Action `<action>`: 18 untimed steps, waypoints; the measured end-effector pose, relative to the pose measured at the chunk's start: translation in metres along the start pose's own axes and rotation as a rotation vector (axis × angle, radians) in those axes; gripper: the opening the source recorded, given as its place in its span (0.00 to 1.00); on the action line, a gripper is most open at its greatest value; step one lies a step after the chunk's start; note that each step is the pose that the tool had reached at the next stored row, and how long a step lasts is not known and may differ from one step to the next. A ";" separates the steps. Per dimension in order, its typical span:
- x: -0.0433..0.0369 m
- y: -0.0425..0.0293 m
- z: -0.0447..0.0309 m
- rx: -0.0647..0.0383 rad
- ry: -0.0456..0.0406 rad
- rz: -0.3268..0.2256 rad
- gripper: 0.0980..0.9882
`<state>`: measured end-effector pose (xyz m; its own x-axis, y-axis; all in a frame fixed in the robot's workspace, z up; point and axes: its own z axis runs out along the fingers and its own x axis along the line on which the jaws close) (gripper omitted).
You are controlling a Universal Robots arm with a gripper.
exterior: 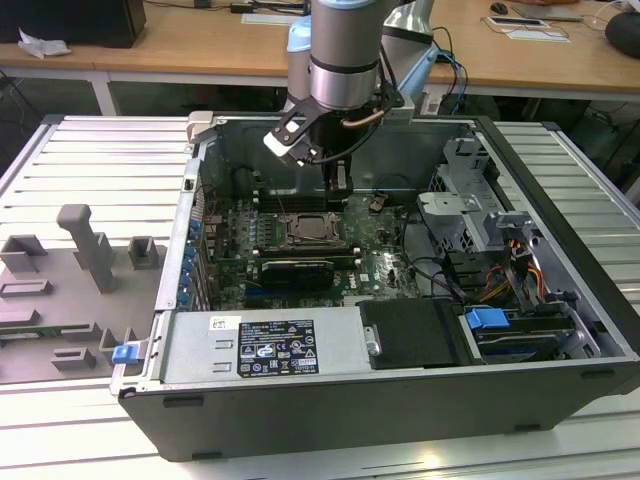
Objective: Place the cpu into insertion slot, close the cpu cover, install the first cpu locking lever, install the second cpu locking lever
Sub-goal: 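Close the cpu cover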
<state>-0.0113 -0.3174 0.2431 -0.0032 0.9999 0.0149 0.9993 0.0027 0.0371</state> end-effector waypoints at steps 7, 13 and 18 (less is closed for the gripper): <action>-0.0001 -0.0138 0.0083 0.000 0.0000 0.000 0.01; -0.0002 -0.0226 0.0146 0.000 -0.0001 0.000 0.01; -0.0002 -0.0260 0.0151 0.000 0.0000 0.000 0.01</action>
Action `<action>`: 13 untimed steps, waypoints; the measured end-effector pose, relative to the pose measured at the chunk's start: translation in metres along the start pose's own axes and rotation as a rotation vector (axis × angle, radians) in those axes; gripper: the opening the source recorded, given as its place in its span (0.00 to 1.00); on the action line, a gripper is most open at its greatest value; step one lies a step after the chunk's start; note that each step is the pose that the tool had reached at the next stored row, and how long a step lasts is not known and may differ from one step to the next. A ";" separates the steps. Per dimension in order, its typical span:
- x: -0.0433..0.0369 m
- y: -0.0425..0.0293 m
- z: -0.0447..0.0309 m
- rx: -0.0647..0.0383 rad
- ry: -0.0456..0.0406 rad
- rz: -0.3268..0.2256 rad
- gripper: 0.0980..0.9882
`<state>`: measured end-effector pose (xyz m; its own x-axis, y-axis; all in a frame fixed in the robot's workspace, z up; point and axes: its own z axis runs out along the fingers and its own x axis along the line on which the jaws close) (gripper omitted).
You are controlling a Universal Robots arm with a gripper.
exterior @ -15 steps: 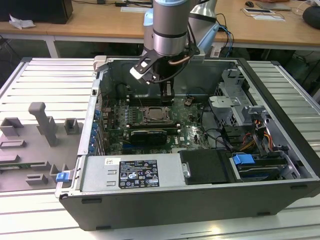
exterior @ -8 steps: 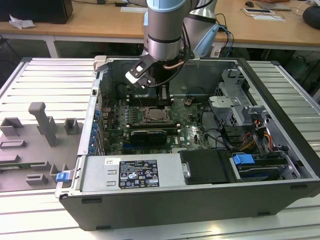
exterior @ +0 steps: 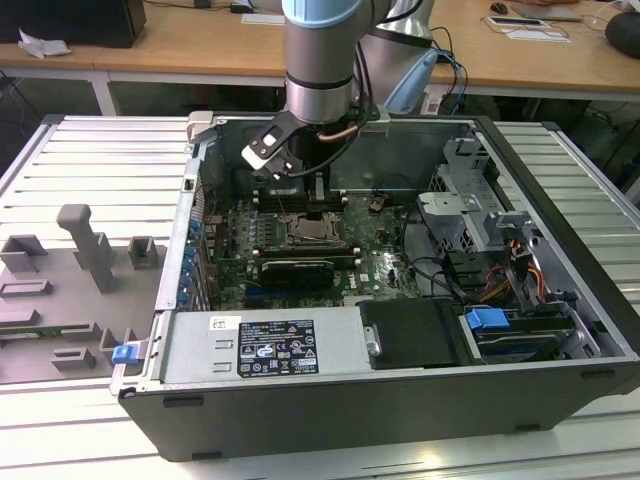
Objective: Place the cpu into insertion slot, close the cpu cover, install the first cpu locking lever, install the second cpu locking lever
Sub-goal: 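Close the cpu cover, then install the first cpu locking lever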
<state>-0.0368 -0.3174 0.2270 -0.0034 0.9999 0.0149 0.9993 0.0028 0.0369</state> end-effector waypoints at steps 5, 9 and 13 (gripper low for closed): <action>0.0000 -0.0042 0.0005 0.000 0.0003 0.000 0.01; 0.0000 -0.0042 -0.0010 0.000 0.0001 0.000 0.01; 0.0000 -0.0042 -0.0025 0.000 0.0001 0.000 0.01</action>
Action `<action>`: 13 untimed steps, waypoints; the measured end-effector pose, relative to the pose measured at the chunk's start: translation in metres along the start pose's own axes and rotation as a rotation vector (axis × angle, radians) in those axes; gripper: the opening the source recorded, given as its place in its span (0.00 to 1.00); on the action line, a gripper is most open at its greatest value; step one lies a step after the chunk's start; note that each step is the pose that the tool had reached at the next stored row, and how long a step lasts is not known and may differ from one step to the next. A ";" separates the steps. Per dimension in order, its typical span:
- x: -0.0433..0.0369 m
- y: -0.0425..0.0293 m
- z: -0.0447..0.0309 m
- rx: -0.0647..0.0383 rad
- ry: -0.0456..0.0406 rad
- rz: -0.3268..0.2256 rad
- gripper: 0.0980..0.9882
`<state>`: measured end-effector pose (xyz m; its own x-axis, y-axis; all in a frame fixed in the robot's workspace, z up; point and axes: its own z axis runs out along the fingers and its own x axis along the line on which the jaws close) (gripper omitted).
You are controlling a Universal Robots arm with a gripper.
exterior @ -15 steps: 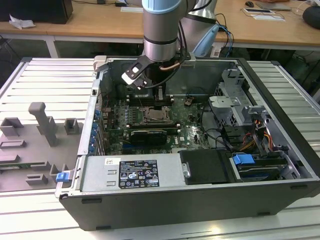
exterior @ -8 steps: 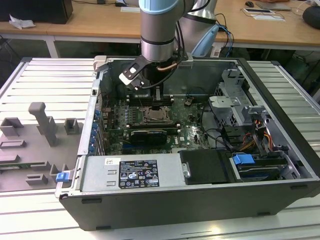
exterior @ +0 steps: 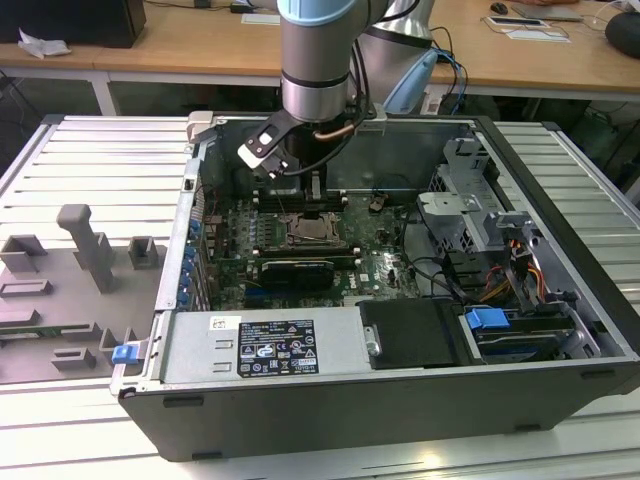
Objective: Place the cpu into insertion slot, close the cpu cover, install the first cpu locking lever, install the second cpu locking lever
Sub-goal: 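Install the first cpu locking lever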
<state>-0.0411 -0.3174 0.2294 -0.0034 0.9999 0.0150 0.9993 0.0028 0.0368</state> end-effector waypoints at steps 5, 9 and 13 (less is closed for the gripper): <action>0.0000 0.0000 -0.0011 0.000 -0.0003 0.000 0.01; 0.0001 0.0001 -0.0032 0.000 0.0000 0.000 0.01; 0.0001 0.0002 -0.0058 0.000 0.0000 0.000 0.01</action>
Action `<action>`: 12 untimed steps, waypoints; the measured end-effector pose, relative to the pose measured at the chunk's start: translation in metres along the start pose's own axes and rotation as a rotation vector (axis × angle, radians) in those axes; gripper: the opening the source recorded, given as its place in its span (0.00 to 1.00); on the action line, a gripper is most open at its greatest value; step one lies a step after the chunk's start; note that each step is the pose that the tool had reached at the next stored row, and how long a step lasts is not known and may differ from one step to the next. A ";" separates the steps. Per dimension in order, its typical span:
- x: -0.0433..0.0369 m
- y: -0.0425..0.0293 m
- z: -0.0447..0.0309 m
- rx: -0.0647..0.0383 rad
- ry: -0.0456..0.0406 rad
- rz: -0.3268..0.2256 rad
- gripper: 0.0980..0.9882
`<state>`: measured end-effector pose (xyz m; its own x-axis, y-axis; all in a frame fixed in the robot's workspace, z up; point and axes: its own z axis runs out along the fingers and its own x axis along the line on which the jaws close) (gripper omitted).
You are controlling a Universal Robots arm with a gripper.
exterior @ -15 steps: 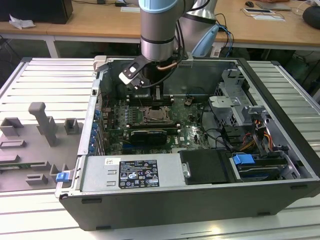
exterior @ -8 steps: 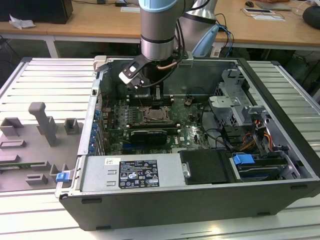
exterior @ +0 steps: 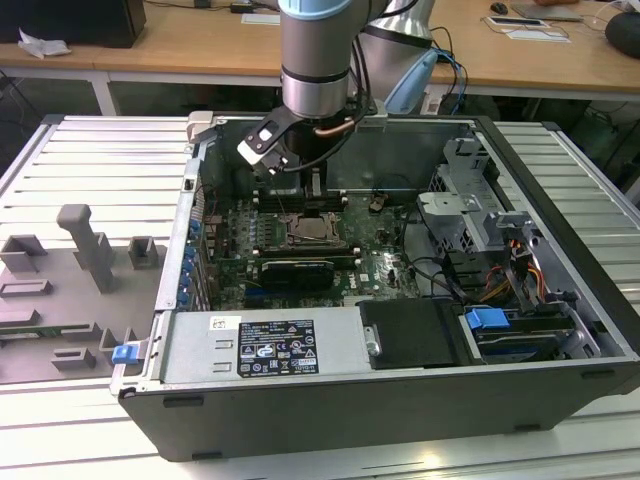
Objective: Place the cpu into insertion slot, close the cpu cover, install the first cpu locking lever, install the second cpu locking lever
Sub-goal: 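Install the first cpu locking lever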
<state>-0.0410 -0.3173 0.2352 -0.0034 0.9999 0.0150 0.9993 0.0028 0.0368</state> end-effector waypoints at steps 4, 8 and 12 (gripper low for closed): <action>0.0001 0.0002 -0.0042 0.000 -0.0003 0.000 0.01; 0.0002 0.0004 -0.0100 0.000 -0.0004 0.000 0.01; 0.0004 0.0007 -0.0189 0.000 -0.0005 0.000 0.01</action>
<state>-0.0410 -0.3172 0.2541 -0.0034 0.9999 0.0145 0.9993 0.0028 0.0369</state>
